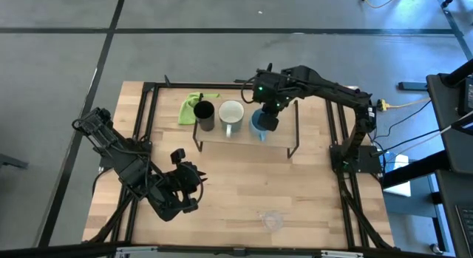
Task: Stack small to large cups/mugs on shelf
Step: Put the blue mug on the shelf
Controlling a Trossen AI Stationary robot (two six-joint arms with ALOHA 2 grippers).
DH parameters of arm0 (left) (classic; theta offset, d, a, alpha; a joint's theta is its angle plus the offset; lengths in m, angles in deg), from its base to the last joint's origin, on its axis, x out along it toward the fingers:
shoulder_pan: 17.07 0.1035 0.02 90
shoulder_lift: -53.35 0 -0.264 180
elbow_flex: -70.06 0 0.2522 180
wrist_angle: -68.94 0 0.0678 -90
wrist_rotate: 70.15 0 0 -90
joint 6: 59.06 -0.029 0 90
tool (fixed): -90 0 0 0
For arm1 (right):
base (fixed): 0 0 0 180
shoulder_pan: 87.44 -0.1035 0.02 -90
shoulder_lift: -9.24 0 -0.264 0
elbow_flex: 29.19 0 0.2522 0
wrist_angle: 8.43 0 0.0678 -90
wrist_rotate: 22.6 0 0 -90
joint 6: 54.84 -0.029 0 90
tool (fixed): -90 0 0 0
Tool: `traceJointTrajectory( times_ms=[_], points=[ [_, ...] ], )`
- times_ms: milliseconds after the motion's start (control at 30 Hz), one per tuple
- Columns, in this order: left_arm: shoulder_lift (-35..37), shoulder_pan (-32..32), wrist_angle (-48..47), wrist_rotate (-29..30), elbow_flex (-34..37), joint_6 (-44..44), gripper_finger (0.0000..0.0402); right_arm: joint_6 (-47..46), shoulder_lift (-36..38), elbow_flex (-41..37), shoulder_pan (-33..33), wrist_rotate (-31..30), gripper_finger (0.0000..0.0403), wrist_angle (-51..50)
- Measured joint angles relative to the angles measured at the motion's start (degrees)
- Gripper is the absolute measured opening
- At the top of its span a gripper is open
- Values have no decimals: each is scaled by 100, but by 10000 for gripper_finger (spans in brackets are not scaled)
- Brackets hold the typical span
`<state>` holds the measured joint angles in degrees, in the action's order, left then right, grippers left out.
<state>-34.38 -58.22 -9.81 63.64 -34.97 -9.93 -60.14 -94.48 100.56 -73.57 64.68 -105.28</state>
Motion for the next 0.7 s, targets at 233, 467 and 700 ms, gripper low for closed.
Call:
traceJointTrajectory(
  times_ms=[233,467,700],
  points=[
    [0,0,-1,0,0,-4,59,45,-20,0,31,1,29,-4],
    [0,0,-2,0,0,-11,59,107,-20,0,129,-1,34,-3],
    [0,0,-4,2,0,-17,59,98,-18,-236,146,104,39,70]
  ],
)
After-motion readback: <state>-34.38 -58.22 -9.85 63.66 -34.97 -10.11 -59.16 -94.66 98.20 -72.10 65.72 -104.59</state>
